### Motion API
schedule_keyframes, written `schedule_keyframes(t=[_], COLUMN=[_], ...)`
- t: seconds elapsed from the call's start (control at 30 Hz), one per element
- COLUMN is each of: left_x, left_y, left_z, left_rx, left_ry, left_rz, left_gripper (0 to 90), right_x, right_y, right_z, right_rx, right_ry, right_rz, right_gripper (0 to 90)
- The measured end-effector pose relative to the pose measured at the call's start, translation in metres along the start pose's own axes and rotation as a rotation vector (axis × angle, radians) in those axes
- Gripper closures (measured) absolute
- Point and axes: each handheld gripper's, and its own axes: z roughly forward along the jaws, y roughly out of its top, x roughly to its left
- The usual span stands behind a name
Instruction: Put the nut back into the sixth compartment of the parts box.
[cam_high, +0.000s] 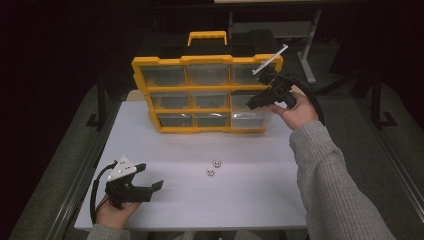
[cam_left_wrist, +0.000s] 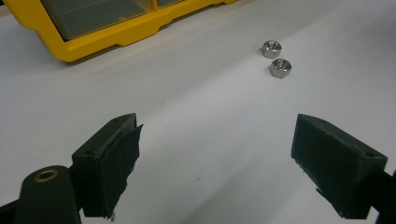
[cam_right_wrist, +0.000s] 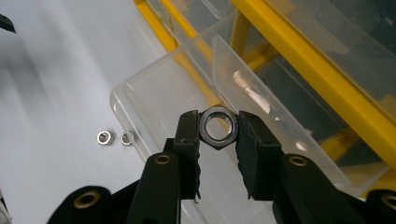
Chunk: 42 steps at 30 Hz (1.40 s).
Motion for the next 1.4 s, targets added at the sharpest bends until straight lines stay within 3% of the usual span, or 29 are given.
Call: schedule_keyframes(t=[0.53,0.73,1.1,1.33,1.4], left_x=[0.0,0.0,-0.002,-0.002,-0.001], left_y=[0.0,0.0,0.0,0.001,0.001], left_z=[0.0,0.0,0.001,0.001,0.001], left_rx=[-0.001,-0.001,0.002,-0.003,-0.002], left_ry=[0.0,0.0,-0.003,-0.001,0.001], left_rz=[0.003,0.003,0.0,0.001,0.001], left_gripper=[14.9,14.9,14.9,14.9,14.9], right_x=[-0.004,-0.004,0.015,0.032,0.043], right_y=[-0.004,-0.004,0.005,0.007,0.005], right_z=[0.013,0.009,-0.017,-0.026,-0.024], right_rx=[0.026,0.003,-0.064,-0.093,-0.094], right_ry=[-0.009,0.002,0.006,0.057,0.072], right_rz=[-0.005,0.001,-0.037,-0.06,-0.083], right_gripper=[68.1,66.3,64.6,61.1,59.8])
